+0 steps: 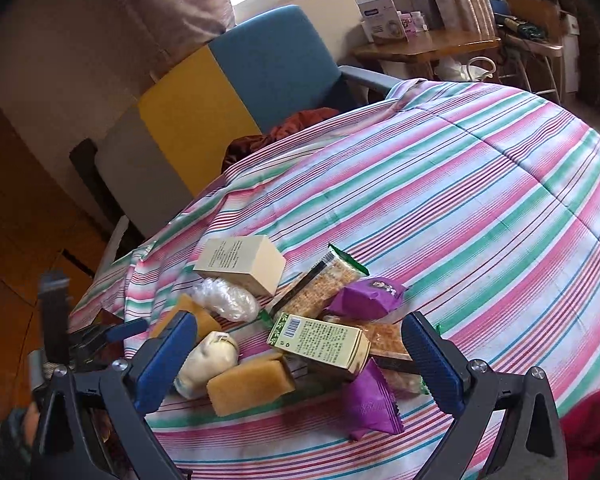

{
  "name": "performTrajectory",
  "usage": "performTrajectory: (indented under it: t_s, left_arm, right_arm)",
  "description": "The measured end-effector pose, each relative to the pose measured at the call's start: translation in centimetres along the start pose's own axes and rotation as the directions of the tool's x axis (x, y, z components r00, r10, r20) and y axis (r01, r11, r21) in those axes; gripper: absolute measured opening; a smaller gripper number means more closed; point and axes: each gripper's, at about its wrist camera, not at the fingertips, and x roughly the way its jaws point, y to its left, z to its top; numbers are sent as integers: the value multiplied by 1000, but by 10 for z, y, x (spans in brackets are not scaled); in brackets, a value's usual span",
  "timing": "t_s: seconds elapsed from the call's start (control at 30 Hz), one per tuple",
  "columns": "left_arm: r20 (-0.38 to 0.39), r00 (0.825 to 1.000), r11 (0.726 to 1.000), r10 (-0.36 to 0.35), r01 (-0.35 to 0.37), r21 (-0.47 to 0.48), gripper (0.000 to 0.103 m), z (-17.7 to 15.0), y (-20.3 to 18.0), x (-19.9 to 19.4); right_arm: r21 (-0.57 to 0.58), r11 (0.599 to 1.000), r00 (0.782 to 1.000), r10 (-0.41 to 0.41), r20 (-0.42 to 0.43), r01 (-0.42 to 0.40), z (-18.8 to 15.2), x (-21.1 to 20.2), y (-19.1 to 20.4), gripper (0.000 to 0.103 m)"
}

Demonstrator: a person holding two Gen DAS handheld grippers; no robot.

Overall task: Organize objects
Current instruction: 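Return both tools to the pile and grasp another yellow sponge with the left tool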

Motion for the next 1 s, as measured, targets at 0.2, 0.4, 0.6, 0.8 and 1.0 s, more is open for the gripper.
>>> performTrajectory:
  t_s: [0.2,0.4,0.6,0.8,1.0]
  left_arm:
    - [-1,990,976,-144,142,-163,51,-7,18,7]
    - [80,982,972,-170,180,-148,47,-44,4,-26]
    - [150,974,968,-169,193,-160,46,-94,-7,-66]
    - [173,970,971,-172,197,-138,46,-139,-15,-97]
    - [123,981,981,-149,162,-107,46,-182,-24,-104]
  right_arm:
    - [-1,1000,1000,0,-14,0,1,2,0,103]
    - [12,1000,1000,-22,-14,22,2,3,-4,103]
    - [18,999,999,-46,-11,47,3,3,-7,103]
    - [-14,1000,999,-18,-38,17,-1,8,1,103]
    - [-118,993,996,5,-94,-17,-10,19,23,103]
